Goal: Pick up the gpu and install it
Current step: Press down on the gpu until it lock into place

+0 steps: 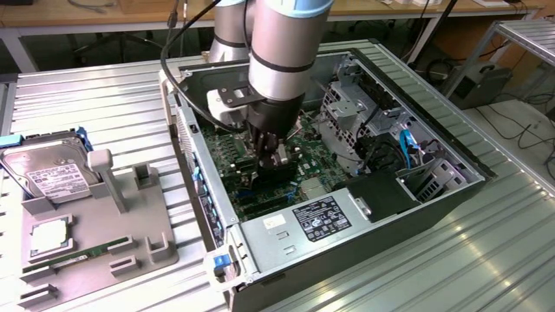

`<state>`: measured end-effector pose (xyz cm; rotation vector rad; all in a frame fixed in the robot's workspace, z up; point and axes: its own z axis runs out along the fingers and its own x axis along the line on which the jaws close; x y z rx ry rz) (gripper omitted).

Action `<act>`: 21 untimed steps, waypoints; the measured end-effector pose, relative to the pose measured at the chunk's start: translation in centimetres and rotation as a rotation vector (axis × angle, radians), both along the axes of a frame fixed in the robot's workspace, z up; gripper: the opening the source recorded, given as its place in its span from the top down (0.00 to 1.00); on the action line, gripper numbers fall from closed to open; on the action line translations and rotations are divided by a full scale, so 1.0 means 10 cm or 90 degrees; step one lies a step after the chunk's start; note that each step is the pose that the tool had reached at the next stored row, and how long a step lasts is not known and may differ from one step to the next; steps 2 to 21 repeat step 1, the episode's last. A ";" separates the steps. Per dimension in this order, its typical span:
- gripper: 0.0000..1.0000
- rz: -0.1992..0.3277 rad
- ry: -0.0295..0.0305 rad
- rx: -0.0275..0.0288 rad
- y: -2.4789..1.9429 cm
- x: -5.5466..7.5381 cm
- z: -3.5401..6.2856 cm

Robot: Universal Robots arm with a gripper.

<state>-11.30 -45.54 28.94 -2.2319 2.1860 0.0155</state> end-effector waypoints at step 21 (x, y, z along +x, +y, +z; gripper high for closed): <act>0.89 0.000 0.0002 0.0000 0.000 0.01 0.157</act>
